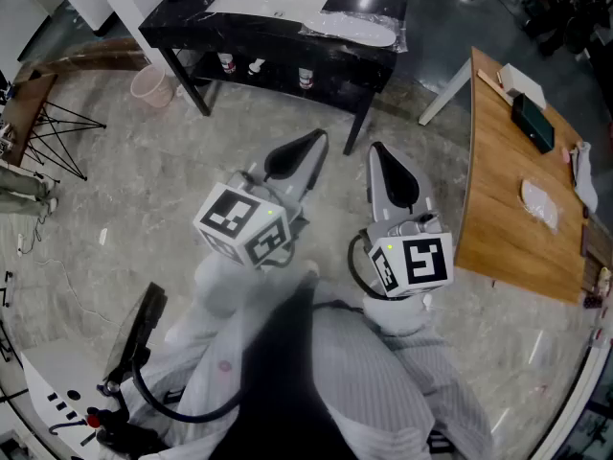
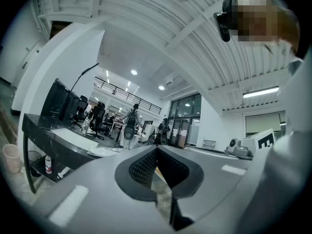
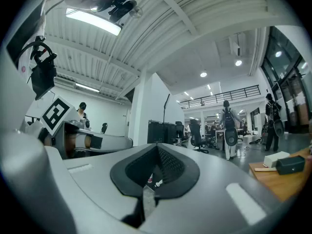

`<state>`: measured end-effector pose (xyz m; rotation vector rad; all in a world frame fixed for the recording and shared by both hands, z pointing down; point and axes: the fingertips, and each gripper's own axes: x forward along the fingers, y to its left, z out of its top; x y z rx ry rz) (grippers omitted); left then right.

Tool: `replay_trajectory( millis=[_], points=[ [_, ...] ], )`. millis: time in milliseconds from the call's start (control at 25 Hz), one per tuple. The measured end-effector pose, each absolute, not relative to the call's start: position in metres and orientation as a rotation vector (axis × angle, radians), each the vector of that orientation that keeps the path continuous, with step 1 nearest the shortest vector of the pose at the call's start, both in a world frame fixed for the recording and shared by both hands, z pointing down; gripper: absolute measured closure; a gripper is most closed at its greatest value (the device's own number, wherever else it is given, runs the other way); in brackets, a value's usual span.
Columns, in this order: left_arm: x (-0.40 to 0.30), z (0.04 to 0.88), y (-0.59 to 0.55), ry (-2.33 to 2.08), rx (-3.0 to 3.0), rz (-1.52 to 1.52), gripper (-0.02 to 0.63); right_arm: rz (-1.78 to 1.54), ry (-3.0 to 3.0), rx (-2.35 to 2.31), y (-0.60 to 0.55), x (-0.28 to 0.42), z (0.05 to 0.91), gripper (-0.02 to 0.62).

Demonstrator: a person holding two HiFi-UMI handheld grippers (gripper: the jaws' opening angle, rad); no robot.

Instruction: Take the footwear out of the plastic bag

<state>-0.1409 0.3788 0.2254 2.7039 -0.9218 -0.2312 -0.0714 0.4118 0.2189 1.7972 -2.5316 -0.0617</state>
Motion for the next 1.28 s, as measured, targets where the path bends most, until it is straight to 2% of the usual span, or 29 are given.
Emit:
replay_trajectory(
  millis=[480,840,1280],
  points=[
    [-0.136,0.230,0.370,-0.946,2.695,-0.214,0.606,-0.026,-2.574,1.797,0.403,-0.066,0.222,0.581],
    [-0.115,0.260,0.359,-0.920,2.607,-0.143,0.606,0.062,-2.559,1.800,0.405,-0.035,0.247,0.581],
    [-0.081,0.295,0.247,-0.891,2.562,-0.126,0.606,0.139,-2.505,1.791,0.297,0.003,0.279,0.581]
  ],
)
